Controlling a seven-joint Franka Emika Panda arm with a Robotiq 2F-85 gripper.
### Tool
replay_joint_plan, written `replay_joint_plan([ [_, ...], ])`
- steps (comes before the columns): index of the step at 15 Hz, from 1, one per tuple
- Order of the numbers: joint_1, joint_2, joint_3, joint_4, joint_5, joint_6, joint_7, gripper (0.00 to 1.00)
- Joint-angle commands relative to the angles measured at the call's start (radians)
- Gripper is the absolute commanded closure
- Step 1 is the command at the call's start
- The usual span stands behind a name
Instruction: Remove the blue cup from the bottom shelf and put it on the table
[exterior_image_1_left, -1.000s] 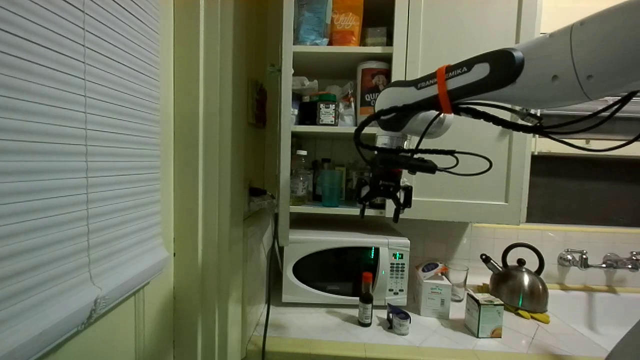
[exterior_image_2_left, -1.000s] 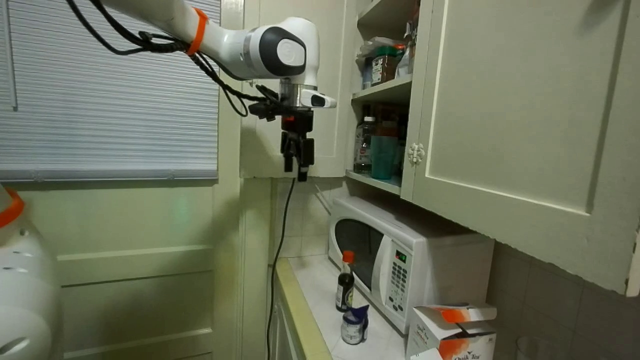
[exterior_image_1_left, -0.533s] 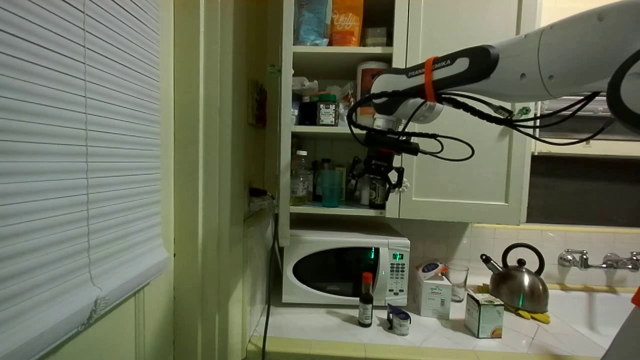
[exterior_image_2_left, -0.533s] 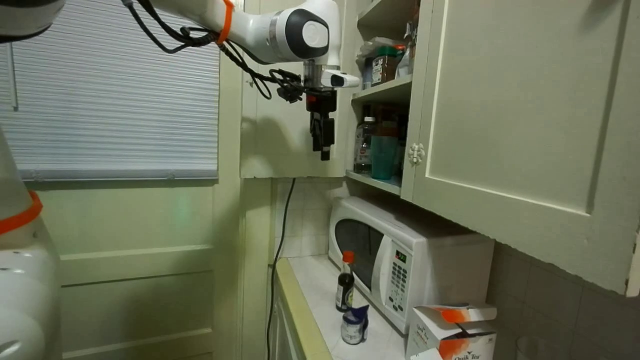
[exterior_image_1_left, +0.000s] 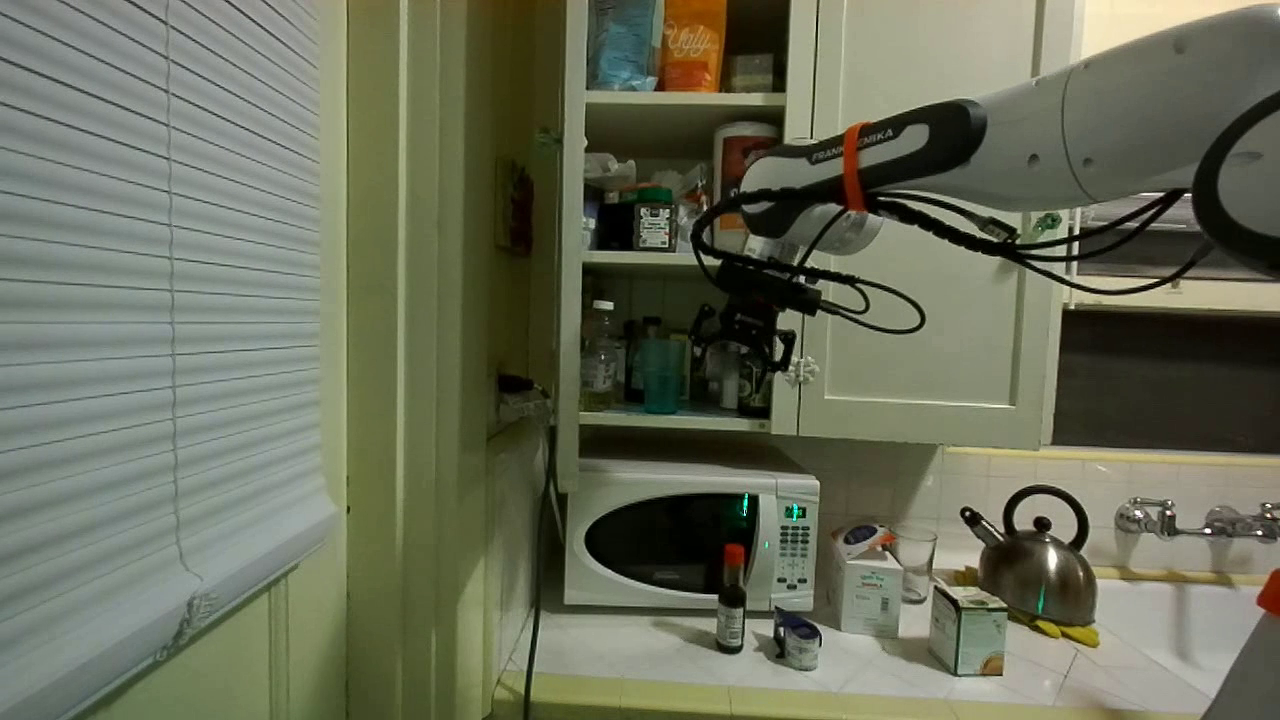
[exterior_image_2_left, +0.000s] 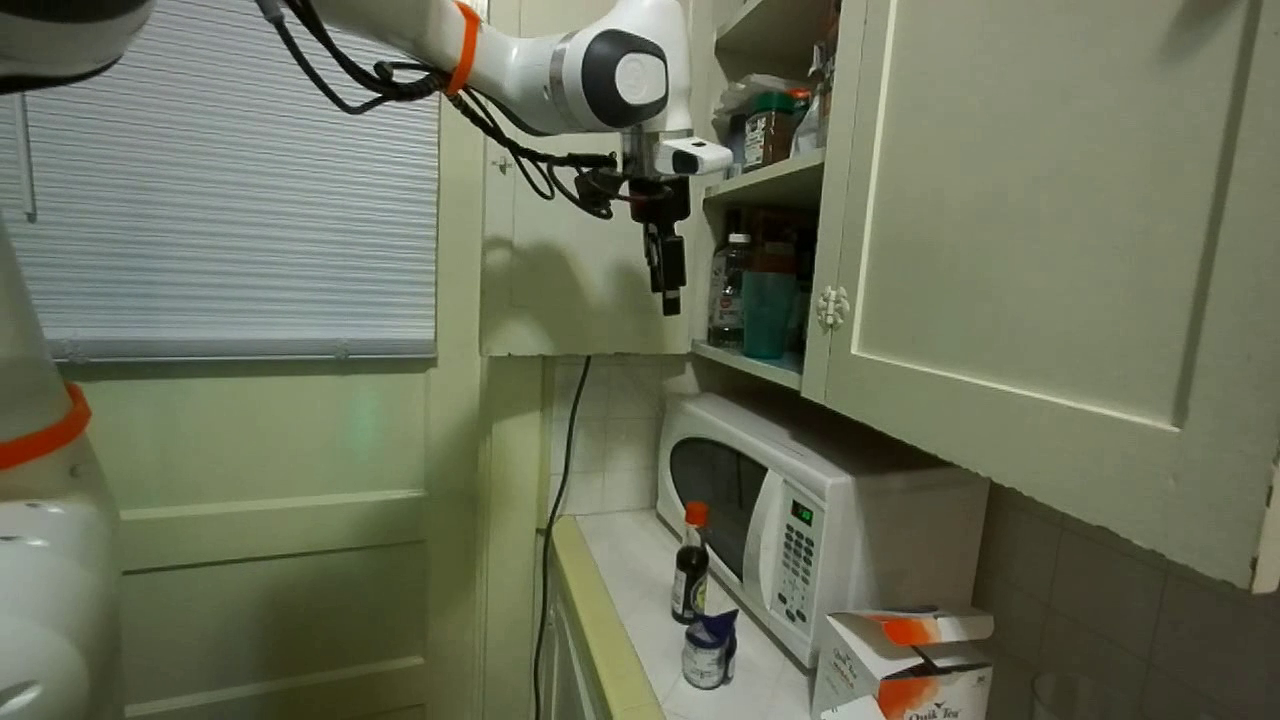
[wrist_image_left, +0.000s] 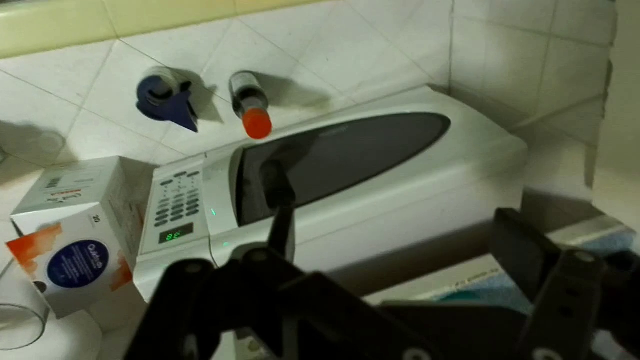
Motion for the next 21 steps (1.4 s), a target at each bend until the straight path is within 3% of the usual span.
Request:
replay_joint_plan([
  [1, 0.008, 0.084, 0.001, 0.071, 0.027, 0.130, 0.152, 0.00],
  [11, 0.020, 0.236, -0.048, 0.216, -0.009, 0.465, 0.537, 0.00],
  [21, 0.039, 0.366, -0.080, 0.332, 0.010, 0.451, 0.636, 0.00],
])
